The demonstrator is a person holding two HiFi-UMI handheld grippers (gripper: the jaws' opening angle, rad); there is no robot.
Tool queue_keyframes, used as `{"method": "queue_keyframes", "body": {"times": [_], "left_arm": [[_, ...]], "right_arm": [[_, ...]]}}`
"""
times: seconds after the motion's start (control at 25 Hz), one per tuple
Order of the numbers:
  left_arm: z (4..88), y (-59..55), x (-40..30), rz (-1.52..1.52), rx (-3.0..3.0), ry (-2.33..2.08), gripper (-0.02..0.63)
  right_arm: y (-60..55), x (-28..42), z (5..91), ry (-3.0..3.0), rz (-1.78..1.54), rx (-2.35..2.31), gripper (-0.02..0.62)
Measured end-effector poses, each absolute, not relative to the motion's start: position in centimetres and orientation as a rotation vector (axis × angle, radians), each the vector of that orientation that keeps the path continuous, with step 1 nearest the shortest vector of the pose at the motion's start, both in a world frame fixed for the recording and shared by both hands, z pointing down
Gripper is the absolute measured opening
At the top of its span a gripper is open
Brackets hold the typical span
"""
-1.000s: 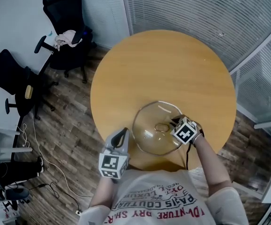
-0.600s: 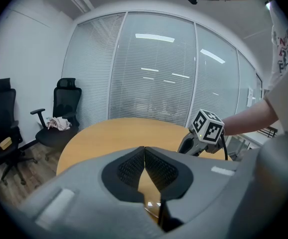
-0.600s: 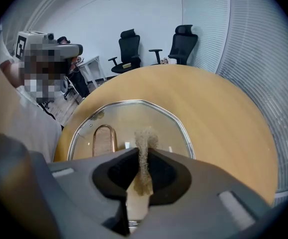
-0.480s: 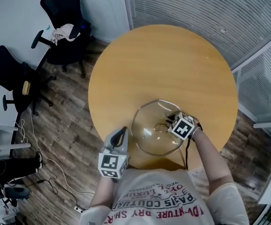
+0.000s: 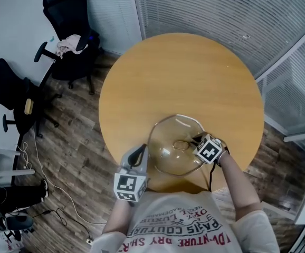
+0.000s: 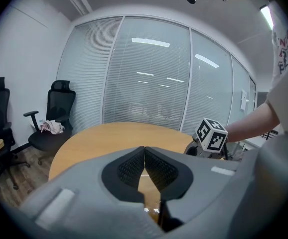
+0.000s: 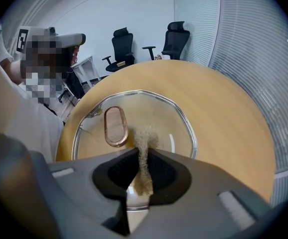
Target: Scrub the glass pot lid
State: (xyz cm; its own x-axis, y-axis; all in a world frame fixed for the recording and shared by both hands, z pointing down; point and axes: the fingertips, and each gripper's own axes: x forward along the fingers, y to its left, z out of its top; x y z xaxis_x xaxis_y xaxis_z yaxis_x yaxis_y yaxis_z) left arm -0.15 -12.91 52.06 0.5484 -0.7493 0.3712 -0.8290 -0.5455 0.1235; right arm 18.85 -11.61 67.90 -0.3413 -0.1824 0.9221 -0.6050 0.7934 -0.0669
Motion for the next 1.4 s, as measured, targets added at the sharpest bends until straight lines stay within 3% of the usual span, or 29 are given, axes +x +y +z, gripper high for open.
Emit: {"method": "queue_keyframes", "body": {"times": [0.52, 1.4], "left_arm": [[50.7, -11.8, 0.1, 0.397, 2.622, -1.125, 0.008], [51.3, -10.5, -7.0, 0.471, 2.736, -0.875, 0.009]], "right_arm": [[-6.8, 19.0, 67.8, -1.779, 0.626, 0.855, 0.055], [-4.2, 9.2, 67.6, -1.693, 0.805, 1.143, 0.057]]}}
